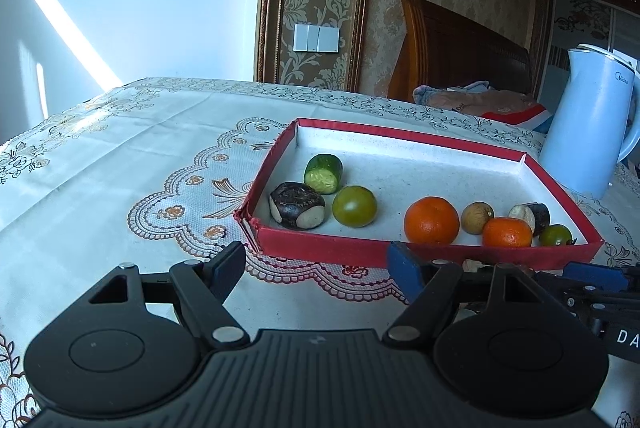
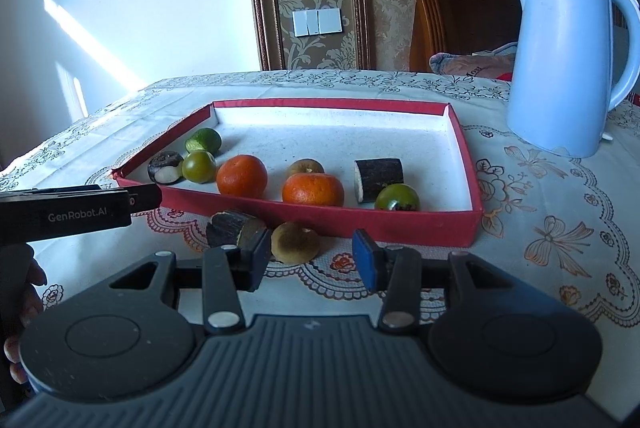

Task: Organize fruits
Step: 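Withdraw both tools from the tray toward the remaining items, then move the left tool to the dark eggplant chunk while the right moves to the second kiwi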

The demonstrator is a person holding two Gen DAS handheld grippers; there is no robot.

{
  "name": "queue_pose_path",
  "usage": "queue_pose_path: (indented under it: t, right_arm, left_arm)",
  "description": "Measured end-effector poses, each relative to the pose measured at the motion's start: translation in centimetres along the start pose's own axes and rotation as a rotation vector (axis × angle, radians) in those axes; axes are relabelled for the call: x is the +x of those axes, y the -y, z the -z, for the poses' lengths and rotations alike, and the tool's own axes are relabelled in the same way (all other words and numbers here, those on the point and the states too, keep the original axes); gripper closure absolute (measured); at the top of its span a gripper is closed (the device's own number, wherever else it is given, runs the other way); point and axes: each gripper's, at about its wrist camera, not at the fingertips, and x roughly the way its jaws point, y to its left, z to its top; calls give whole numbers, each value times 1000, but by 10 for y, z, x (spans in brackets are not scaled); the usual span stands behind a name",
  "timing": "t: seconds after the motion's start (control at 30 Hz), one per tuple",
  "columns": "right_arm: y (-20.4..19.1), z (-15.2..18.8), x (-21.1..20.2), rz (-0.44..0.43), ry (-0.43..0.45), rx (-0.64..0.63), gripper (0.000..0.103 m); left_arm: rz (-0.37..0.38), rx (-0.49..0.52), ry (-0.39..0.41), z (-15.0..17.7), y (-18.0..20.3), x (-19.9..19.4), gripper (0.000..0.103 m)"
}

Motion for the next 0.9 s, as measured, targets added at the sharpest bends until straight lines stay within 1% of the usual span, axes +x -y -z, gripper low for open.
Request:
queue_pose_path:
  t: [0.37,0.43,0.47,0.53,0.9]
  right_arm:
    - [-10,-4,22,21,-60,-37,61]
    - [-10,-4,25,22,-71,-36,64]
    - [-10,-4,26,18,-73,-35,69]
    - [-10,-4,27,15,-76,-36,74]
    - [-5,-2,23,17,-75,-13,74]
  left_arm:
    - [8,1,-4,0,0,1,25]
    - [8,4,-5,0,1,2,25]
    - [9,6,-6,1,1,1,25]
    - [9,14,-10,1,3,2,25]
    - [-3,50,-13,3,9,2,25]
